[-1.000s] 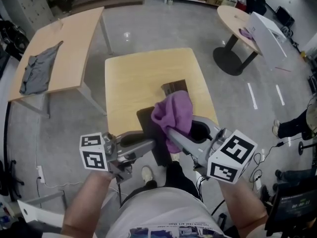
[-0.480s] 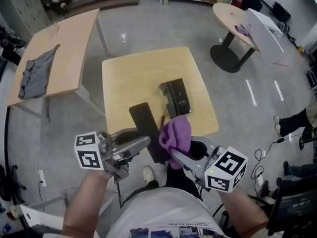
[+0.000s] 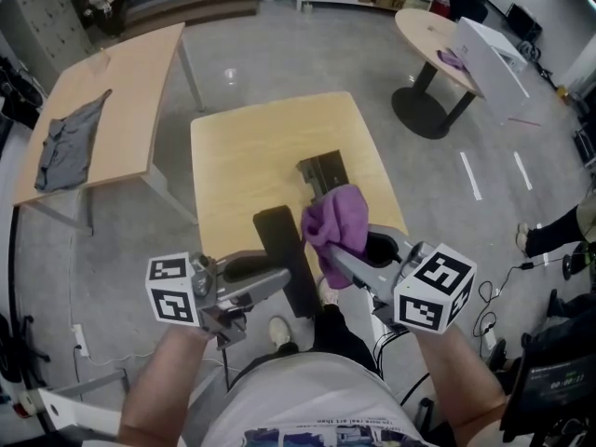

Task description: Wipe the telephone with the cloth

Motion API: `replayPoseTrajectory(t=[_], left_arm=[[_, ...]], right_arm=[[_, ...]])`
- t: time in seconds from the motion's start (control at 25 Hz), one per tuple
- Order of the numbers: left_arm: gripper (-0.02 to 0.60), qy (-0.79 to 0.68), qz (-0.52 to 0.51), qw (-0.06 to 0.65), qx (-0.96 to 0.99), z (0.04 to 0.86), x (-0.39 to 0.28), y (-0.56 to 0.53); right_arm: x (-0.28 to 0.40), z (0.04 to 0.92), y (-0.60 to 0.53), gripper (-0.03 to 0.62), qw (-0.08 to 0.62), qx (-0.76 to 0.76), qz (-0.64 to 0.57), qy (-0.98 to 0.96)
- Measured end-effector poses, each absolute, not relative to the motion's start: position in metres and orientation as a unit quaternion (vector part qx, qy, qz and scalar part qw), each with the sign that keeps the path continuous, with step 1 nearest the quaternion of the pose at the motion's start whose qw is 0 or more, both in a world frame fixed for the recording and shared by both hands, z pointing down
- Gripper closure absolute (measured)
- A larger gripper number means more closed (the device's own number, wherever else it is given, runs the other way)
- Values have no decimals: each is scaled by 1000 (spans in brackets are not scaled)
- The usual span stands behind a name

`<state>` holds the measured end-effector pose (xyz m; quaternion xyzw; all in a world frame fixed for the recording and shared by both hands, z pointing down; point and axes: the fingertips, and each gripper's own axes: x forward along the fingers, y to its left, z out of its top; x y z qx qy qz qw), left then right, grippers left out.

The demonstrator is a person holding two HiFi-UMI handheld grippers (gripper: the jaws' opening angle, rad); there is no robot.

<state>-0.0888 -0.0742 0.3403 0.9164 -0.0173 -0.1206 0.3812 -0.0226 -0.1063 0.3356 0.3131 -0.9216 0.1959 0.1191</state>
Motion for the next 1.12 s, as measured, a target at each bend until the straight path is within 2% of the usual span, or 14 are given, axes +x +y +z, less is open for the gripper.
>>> replayPoseTrajectory(t=[0.16,0.32,0.44,1.12], left_arm=[[495,7,-111,381,918,341,-76,-57],[495,28,-104,373,921,338,-66,-40],[495,31,-112,369,922,332,-67,-37],[495,12,-123,360,925,324,-85,-55]], right_arm=[[-37,302,-130,476,78,300,184,-933],[-57,283,-137,477,19,239,234,-942],[-67,286,-131,477,0,197,271,-942],[-70,326,-96,477,54,192,275,-941]])
